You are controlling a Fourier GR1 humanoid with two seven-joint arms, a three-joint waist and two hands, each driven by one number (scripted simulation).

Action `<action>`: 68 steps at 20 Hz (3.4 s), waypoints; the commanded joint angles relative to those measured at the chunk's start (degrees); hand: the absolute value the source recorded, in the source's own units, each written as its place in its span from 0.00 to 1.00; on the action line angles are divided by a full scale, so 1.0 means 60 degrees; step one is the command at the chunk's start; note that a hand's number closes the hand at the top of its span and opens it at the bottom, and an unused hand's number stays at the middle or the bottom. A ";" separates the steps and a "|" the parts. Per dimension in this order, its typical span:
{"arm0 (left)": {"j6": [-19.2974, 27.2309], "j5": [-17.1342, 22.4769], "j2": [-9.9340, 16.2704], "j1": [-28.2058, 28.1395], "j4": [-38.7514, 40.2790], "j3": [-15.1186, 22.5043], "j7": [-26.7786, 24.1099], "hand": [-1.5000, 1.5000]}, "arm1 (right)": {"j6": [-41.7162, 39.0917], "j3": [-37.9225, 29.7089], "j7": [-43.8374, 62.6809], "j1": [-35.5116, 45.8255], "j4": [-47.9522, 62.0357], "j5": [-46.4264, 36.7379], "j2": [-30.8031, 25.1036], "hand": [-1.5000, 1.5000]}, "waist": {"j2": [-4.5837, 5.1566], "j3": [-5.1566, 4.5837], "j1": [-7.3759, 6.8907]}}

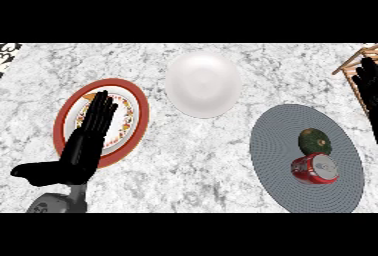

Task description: Pick the squash from the placemat and place it in the tiered shelf

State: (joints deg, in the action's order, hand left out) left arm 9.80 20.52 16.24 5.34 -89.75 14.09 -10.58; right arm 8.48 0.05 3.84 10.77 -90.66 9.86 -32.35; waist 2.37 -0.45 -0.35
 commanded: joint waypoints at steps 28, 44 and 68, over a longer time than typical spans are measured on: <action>0.0247 -0.0289 0.1251 0.1506 0.0681 -0.1141 0.3294 0.50 | -0.4122 -0.1302 0.2428 -0.1090 -0.0933 -0.0405 -0.4883 0.00 | -0.0368 0.0009 0.0014; 0.0103 -0.0586 0.0935 0.1546 0.0418 -0.1441 0.3605 0.50 | -0.4598 0.2608 0.8156 0.1405 -0.1902 -0.3442 -0.2808 0.00 | -0.0400 0.0071 -0.0089; -0.0568 -0.1731 -0.0032 0.1542 0.1077 -0.2144 0.3322 0.50 | -0.5012 0.2839 0.8049 0.0186 -0.1426 -0.7252 0.0219 0.00 | -0.0396 0.0075 0.0076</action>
State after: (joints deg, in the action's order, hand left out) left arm 5.99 12.37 17.84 14.09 -85.00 1.10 10.50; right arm -23.00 16.49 51.18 13.93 -98.86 -29.38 -34.85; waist -0.12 -0.14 -0.06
